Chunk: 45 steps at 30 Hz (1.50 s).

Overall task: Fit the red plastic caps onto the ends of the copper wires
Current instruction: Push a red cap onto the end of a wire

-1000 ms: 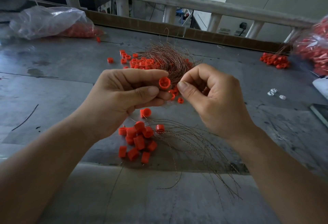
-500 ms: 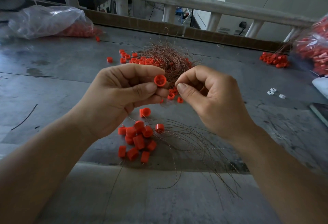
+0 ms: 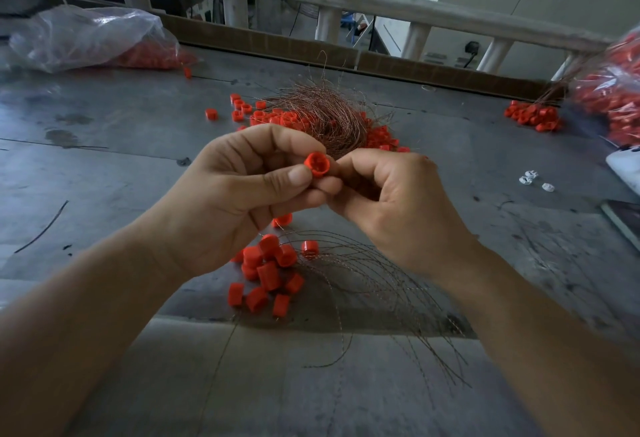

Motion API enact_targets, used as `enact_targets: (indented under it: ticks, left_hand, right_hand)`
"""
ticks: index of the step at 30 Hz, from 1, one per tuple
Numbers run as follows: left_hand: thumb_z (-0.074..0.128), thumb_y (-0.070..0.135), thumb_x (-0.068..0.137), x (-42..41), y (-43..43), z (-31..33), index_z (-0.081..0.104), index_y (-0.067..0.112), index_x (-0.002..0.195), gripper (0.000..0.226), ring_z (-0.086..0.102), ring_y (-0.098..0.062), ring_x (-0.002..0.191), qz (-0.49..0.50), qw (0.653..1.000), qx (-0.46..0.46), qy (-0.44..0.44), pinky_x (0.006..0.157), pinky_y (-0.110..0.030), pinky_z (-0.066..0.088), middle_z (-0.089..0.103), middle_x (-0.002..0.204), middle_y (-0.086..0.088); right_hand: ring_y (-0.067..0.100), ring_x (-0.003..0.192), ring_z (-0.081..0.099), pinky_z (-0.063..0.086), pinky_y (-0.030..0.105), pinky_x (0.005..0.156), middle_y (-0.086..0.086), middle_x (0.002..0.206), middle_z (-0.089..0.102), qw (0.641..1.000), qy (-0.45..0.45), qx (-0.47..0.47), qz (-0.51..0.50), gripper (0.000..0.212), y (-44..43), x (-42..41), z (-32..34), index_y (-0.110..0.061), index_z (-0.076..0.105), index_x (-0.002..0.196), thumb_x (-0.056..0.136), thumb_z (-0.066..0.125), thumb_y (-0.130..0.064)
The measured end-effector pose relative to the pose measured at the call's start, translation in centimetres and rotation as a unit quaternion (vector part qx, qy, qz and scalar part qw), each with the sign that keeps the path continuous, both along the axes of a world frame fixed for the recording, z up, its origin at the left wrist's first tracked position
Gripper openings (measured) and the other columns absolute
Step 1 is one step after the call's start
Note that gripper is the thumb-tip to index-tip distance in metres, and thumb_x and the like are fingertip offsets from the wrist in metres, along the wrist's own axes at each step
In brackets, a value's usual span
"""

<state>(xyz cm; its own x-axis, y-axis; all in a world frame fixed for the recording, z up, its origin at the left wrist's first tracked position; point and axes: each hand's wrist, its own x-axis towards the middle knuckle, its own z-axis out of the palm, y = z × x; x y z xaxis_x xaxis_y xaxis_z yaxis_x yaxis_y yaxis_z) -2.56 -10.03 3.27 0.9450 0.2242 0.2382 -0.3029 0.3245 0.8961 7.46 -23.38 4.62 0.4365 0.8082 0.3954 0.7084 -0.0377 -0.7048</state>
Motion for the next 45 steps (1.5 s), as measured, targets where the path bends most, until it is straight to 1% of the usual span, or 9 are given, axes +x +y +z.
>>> enact_targets:
  ticks: [6, 10, 13, 19, 25, 33, 37, 41, 45]
  left_hand:
    - [0.064, 0.009, 0.060, 0.0, 0.3, 0.1, 0.073, 0.011, 0.074, 0.017, 0.070, -0.014, 0.071, 0.008, 1.000, -0.012, 0.015, 0.060, -0.017, 0.054, 0.071, 0.077, -0.008]
    - [0.064, 0.010, 0.059, -0.1, 0.2, 0.1, 0.073, 0.010, 0.073, 0.017, 0.070, -0.014, 0.070, 0.005, 1.000, -0.007, 0.027, 0.059, -0.017, 0.054, 0.071, 0.076, -0.008]
    - [0.064, 0.009, 0.058, 0.0, 0.1, 0.1, 0.073, 0.010, 0.073, 0.017, 0.070, -0.014, 0.070, 0.009, 0.999, -0.010, 0.030, 0.059, -0.017, 0.054, 0.071, 0.075, -0.008]
    - [0.064, 0.010, 0.058, 0.1, 0.1, 0.0, 0.073, 0.011, 0.073, 0.017, 0.070, -0.014, 0.070, 0.009, 0.999, -0.006, 0.031, 0.059, -0.017, 0.054, 0.071, 0.075, -0.008]
    - [0.064, 0.009, 0.059, 0.1, 0.2, 0.0, 0.073, 0.010, 0.074, 0.017, 0.070, -0.015, 0.071, 0.008, 0.999, -0.003, 0.033, 0.059, -0.017, 0.054, 0.071, 0.076, -0.009]
    - [0.066, 0.011, 0.058, 0.1, 0.3, 0.0, 0.074, 0.012, 0.076, 0.020, 0.070, -0.014, 0.072, 0.009, 0.999, 0.025, 0.048, 0.061, -0.017, 0.054, 0.072, 0.075, -0.007]
    - [0.072, 0.006, 0.061, 0.2, 0.3, 0.0, 0.075, 0.012, 0.078, 0.018, 0.070, -0.015, 0.072, 0.014, 0.997, 0.039, 0.058, 0.061, -0.017, 0.054, 0.072, 0.075, -0.007]
    - [0.058, 0.003, 0.065, 0.3, 0.3, -0.2, 0.075, 0.011, 0.078, 0.022, 0.071, -0.016, 0.072, 0.027, 0.996, 0.041, 0.069, 0.061, -0.018, 0.055, 0.072, 0.074, -0.008]
    - [0.058, 0.003, 0.065, 0.3, 0.3, -0.3, 0.075, 0.011, 0.079, 0.023, 0.071, -0.017, 0.073, 0.034, 0.995, 0.054, 0.074, 0.061, -0.018, 0.055, 0.072, 0.076, -0.010]
  right_hand:
    - [0.006, 0.050, 0.060, 0.051, 0.020, 0.049, -0.003, 0.061, 0.064, 0.985, 0.073, -0.094, -0.127, 0.023, -0.8, 4.0, 0.2, -0.015, 0.064, 0.072, 0.090, 0.055, -0.027]
    - [-0.001, 0.058, 0.054, 0.045, 0.012, 0.065, -0.014, 0.064, 0.057, 0.972, -0.037, -0.149, -0.176, 0.009, -0.5, 5.7, -1.6, -0.015, 0.068, 0.081, 0.086, 0.060, -0.017]
    - [-0.009, 0.063, 0.046, 0.035, 0.000, 0.061, -0.015, 0.074, 0.057, 0.972, -0.088, -0.154, -0.157, 0.014, 0.3, 5.9, -2.5, -0.019, 0.070, 0.095, 0.082, 0.065, -0.016]
    - [-0.003, 0.063, 0.044, 0.032, 0.013, 0.060, -0.018, 0.070, 0.046, 0.964, -0.141, -0.176, -0.139, 0.017, 1.4, 6.1, -3.6, -0.017, 0.069, 0.097, 0.080, 0.067, -0.019]
    - [0.010, 0.084, 0.050, 0.040, 0.026, 0.075, -0.007, 0.086, 0.053, 0.960, -0.165, -0.189, -0.128, 0.015, 1.2, 5.8, -3.6, -0.015, 0.066, 0.096, 0.090, 0.053, -0.022]
    - [-0.001, 0.048, 0.054, 0.047, 0.014, 0.051, -0.002, 0.064, 0.056, 0.980, 0.156, -0.017, -0.120, 0.028, -0.1, 5.5, -1.0, -0.019, 0.057, 0.080, 0.095, 0.041, -0.002]
    - [0.003, 0.054, 0.057, 0.047, 0.016, 0.053, -0.002, 0.065, 0.058, 0.971, 0.225, 0.034, -0.068, 0.030, -0.5, 4.8, 0.0, -0.018, 0.058, 0.080, 0.094, 0.041, 0.002]
    - [0.006, 0.063, 0.060, 0.048, 0.017, 0.057, 0.001, 0.071, 0.060, 0.958, 0.285, 0.037, 0.008, 0.030, -0.6, 3.9, 0.3, -0.015, 0.061, 0.083, 0.092, 0.041, 0.005]
    - [0.007, 0.064, 0.059, 0.049, 0.018, 0.058, 0.001, 0.072, 0.060, 0.944, 0.323, 0.040, 0.050, 0.009, -0.6, 3.3, 0.6, -0.013, 0.062, 0.085, 0.080, 0.055, -0.009]
